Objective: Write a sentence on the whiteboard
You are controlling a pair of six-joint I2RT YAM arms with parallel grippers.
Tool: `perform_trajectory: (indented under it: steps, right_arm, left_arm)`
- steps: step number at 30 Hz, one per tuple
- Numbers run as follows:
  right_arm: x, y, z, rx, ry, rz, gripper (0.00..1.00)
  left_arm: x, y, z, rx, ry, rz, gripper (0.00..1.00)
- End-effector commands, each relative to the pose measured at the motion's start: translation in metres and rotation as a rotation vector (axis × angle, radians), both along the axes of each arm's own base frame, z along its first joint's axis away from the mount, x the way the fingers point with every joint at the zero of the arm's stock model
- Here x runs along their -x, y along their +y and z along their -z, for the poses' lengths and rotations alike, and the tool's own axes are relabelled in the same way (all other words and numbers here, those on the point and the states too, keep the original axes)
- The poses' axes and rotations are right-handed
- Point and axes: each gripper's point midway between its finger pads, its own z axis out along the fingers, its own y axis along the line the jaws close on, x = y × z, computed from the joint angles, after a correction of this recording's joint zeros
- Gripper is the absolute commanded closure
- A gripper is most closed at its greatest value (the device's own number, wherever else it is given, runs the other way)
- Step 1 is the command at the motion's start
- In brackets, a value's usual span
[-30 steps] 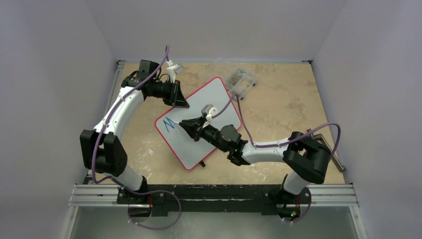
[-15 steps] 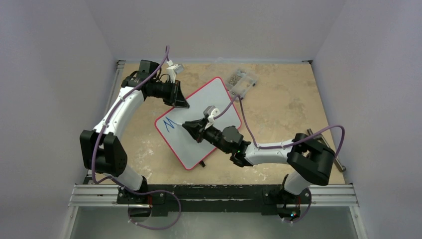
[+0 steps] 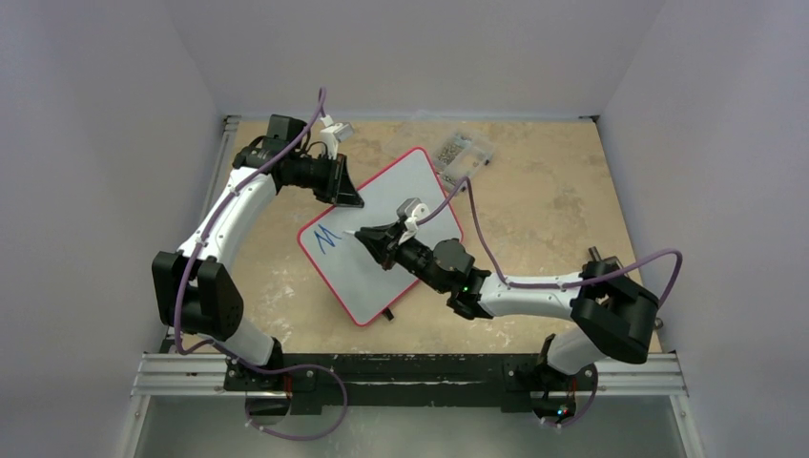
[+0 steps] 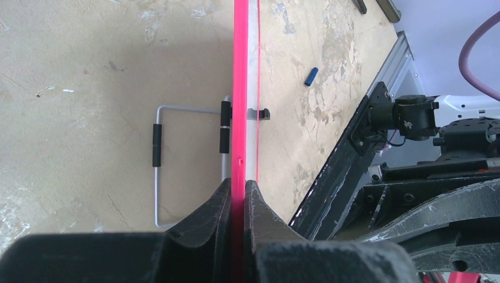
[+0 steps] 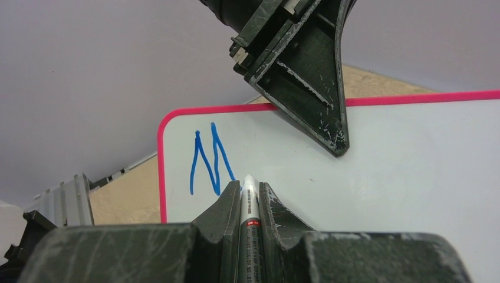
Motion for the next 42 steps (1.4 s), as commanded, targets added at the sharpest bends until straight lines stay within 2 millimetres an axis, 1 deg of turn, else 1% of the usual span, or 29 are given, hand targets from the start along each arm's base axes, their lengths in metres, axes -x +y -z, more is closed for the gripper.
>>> perform_trajectory:
  steps: [1, 7, 10, 16, 21, 26, 33, 35, 38, 42]
  right_arm:
    - [-0.01, -0.001, -0.037, -0.062, -0.078, 0.049, 1.0]
    - [-0.017, 0.007, -0.045, -0.053, -0.107, 0.061, 1.0]
    - [-0.02, 0.008, -0.047, -0.059, -0.112, 0.069, 1.0]
    - [-0.021, 0.012, -0.043, -0.053, -0.109, 0.065, 1.0]
    - [-0.022, 0.015, -0.035, -0.043, -0.099, 0.061, 1.0]
    - [-0.02, 0.013, -0.027, -0.033, -0.086, 0.058, 1.0]
    - [-0.015, 0.004, -0.01, -0.015, -0.05, 0.055, 1.0]
    - [-0.011, 0.003, 0.0, -0.01, -0.027, 0.042, 1.0]
    - [-0.007, 0.0, 0.009, -0.007, -0.003, 0.033, 1.0]
    - [-0.006, -0.006, 0.016, 0.004, 0.01, 0.044, 1.0]
  left_arm:
    - [0.0, 0.004, -0.005, -0.053, -0.054, -0.002, 1.0]
    - [0.002, 0.003, -0.008, -0.051, -0.059, -0.003, 1.0]
    - [0.001, 0.002, -0.008, -0.048, -0.058, -0.002, 1.0]
    - [0.002, 0.002, -0.01, -0.047, -0.063, -0.001, 1.0]
    - [0.002, 0.002, -0.01, -0.048, -0.064, -0.002, 1.0]
    - [0.002, 0.002, -0.009, -0.048, -0.062, -0.002, 1.0]
    - [0.003, 0.002, -0.01, -0.046, -0.063, -0.001, 1.0]
    - [0.003, 0.002, -0.01, -0.046, -0.064, -0.001, 1.0]
    - [0.003, 0.002, -0.01, -0.046, -0.063, -0.001, 1.0]
    - [0.003, 0.002, -0.011, -0.045, -0.064, -0.001, 1.0]
